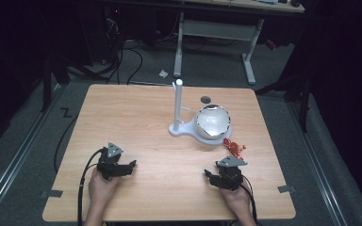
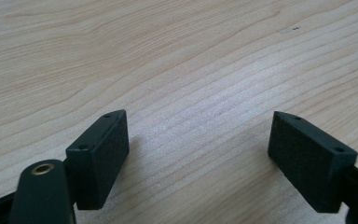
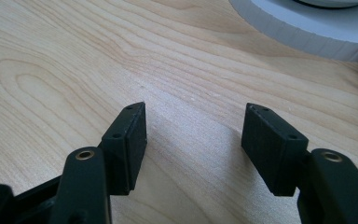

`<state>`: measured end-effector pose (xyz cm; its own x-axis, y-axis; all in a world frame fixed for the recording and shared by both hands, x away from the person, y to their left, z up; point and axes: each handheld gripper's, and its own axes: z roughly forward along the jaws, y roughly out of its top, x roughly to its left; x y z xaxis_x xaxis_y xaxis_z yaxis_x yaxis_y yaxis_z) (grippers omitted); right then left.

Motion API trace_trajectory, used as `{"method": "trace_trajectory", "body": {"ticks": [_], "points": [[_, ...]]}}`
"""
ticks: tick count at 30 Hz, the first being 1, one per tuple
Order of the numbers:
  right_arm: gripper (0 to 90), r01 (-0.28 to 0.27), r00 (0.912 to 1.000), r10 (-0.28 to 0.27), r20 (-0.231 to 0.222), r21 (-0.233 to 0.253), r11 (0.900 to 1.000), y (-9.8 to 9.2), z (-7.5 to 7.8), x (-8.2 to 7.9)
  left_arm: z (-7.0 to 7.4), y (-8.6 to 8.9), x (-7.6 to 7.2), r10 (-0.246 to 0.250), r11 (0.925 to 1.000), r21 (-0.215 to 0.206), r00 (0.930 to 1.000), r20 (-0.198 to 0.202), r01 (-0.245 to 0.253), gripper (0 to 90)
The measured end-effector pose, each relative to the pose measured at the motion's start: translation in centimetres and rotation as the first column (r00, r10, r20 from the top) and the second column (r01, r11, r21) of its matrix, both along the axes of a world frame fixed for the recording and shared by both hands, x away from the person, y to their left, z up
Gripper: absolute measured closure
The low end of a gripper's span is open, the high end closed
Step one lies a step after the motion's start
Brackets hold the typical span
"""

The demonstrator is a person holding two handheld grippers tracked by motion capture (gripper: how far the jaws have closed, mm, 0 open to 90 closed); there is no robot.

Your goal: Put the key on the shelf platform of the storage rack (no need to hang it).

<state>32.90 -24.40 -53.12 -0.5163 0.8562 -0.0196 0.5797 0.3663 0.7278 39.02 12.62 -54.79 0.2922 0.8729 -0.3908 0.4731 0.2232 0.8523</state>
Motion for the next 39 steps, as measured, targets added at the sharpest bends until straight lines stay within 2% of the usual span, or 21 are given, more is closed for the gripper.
{"method": "trace_trajectory", "body": {"ticks": [18, 25, 39], "points": [[40.2, 0.001, 1.0000, -0.001, -0.001, 0.000, 1.000, 0.01, 0.01, -0.01, 0.00, 0.00, 0.00, 0.000, 1.0000, 0.001, 1.0000, 0.000, 0.000, 20.6], [30.9, -0.018, 0.9998, 0.018, -0.011, -0.003, 1.000, 0.16, -0.03, -0.05, 0.00, 0.00, 0.00, 0.000, 1.0000, 0.002, 1.0000, 0.000, 0.000, 20.6], [32.5, -0.005, 0.9999, 0.005, -0.010, -0.007, 1.000, 0.24, 0.00, -0.15, 0.00, 0.00, 0.00, 0.000, 1.0000, 0.000, 1.0000, 0.000, 0.000, 20.6]]}}
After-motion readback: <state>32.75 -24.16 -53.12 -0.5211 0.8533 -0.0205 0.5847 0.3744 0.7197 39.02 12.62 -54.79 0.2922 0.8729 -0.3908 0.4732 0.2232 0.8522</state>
